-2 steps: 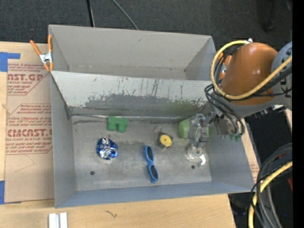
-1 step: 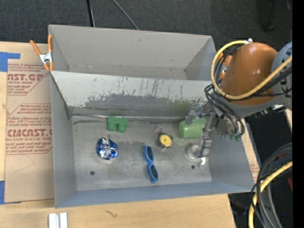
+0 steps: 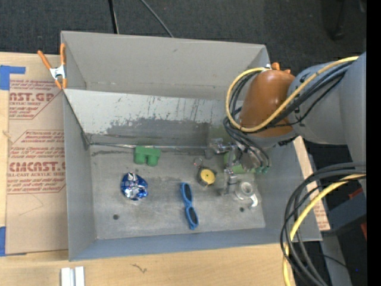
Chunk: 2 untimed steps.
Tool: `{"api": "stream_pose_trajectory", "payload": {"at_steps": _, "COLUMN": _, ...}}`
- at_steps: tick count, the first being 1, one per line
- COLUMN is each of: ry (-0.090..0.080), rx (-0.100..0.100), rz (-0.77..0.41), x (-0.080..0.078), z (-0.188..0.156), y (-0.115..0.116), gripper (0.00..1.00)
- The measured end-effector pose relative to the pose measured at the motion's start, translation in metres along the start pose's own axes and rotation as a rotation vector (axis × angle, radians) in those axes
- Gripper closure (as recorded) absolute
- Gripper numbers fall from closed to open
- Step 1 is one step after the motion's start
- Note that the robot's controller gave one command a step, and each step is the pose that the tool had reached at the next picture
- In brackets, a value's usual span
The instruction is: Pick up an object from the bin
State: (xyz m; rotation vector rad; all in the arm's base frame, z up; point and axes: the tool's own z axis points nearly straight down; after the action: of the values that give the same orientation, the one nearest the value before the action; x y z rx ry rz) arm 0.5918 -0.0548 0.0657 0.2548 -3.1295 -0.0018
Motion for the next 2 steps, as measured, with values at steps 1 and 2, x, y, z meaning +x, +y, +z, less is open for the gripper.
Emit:
{"api": "stream_pose_trajectory", "payload": {"at_steps": 1, "ry": -0.003, "rx": 0.0, "rz": -0.331, "x": 0.0029, "z": -0.0038, "y": 0.0285, "gripper": 0.0}}
{"api": "stream_pose_trajectory", "payload": {"at_steps": 2, "ry": -0.004, "rx": 0.001, "rz": -0.33, "x": 0.0026, "z": -0.0042, "y": 0.0277, "gripper": 1.0}}
